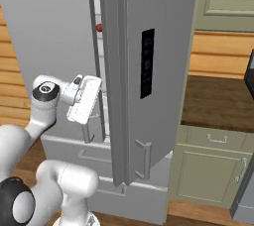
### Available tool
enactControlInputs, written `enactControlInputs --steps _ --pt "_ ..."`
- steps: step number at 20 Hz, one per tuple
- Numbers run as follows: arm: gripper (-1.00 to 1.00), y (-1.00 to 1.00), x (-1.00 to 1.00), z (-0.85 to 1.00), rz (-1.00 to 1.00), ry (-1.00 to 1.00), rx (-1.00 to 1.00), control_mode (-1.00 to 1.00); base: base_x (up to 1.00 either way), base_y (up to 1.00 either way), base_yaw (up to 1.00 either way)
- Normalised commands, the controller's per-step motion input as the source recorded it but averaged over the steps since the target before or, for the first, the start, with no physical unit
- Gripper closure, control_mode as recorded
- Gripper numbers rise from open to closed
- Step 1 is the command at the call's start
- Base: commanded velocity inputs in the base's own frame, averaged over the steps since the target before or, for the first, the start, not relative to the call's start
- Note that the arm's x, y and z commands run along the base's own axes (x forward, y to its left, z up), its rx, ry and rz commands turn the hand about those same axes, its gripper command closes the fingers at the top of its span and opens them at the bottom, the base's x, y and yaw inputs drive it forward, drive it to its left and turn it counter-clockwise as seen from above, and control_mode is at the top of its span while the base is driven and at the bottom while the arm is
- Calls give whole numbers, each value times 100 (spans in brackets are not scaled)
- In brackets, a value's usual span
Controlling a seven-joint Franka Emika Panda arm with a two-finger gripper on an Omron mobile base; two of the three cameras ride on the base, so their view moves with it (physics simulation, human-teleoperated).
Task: Take the strawberry from the fridge and place it on top of the pancake, located on the dining counter.
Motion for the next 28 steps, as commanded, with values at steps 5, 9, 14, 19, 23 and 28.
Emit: enactControlInputs --steps 5,9,14,19,23,28 --pt "-100 -81 12 3 0 0 -1 -100 0 0 0" --pt "-100 -90 -8 2 0 0 0 -100 0 0 0" --pt "-100 -90 -37 8 -1 -1 0 -100 0 0 0" --pt "-100 -100 -41 14 -1 -9 3 -100 0 0 0" --pt "-100 -100 -27 17 0 -14 6 -100 0 0 0" --pt "-100 -72 -23 27 0 -14 10 -100 0 0 0"
